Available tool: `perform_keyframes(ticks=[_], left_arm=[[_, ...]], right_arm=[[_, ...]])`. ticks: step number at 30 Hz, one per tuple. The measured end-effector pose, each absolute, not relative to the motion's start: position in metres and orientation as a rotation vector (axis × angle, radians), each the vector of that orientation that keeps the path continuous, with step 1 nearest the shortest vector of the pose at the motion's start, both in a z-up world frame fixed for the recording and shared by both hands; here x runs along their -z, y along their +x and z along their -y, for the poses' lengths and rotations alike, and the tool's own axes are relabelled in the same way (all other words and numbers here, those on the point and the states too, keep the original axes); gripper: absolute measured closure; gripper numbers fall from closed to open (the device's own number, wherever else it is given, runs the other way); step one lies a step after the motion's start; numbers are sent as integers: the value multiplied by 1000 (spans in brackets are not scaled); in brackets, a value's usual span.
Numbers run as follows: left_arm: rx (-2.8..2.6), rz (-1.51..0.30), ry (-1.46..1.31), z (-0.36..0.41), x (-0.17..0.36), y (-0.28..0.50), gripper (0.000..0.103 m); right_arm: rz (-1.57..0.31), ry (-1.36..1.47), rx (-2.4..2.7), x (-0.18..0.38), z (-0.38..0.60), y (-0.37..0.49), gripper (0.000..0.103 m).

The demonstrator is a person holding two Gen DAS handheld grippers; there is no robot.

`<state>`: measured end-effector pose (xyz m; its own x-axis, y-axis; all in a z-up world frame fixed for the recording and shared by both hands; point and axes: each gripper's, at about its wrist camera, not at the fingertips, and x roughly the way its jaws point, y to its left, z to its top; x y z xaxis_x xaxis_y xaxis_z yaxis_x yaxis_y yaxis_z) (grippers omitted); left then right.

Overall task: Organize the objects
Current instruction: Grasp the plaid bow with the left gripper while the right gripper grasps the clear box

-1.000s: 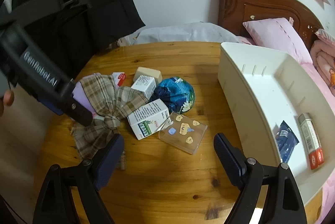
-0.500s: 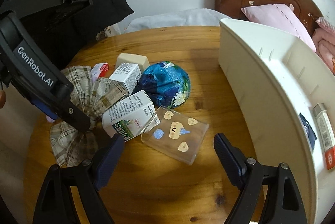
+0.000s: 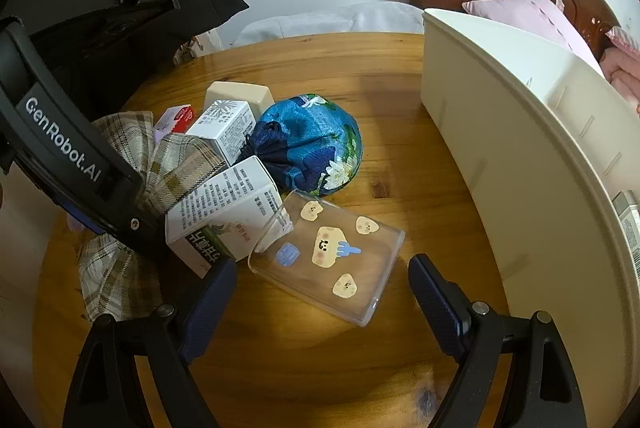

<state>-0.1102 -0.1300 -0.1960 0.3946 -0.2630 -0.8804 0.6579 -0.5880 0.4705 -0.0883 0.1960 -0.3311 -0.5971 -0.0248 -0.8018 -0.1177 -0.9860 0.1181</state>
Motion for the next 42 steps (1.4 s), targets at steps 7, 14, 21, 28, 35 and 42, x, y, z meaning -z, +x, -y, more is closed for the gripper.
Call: perform_keyframes(ticks=[7,14,21,28,35,42], left_arm=[[1323,-342,1781,131,199,-108,32],[1347,-373,1780,134,197,-106,50],[1380,-390,1794,133,193,-103,72],[1412,-371,1808,130,189,-99,74],[1435,-375,1786,133,180,-90,75],[1488,-353,1778,133,170,-80,75]], right_arm=[[-240,-1373,-2753,335,-194,-90,15],[-236,-1368,-2754,335,-192,-89,15],[-211,-1363,-2755,334,-191,-88,25],[-208,-1376,-2760,332,-193,-86,31],[-205,-1389,-2764,330,-195,-86,35],[-177,-1374,-2771,327,-192,-85,39]])
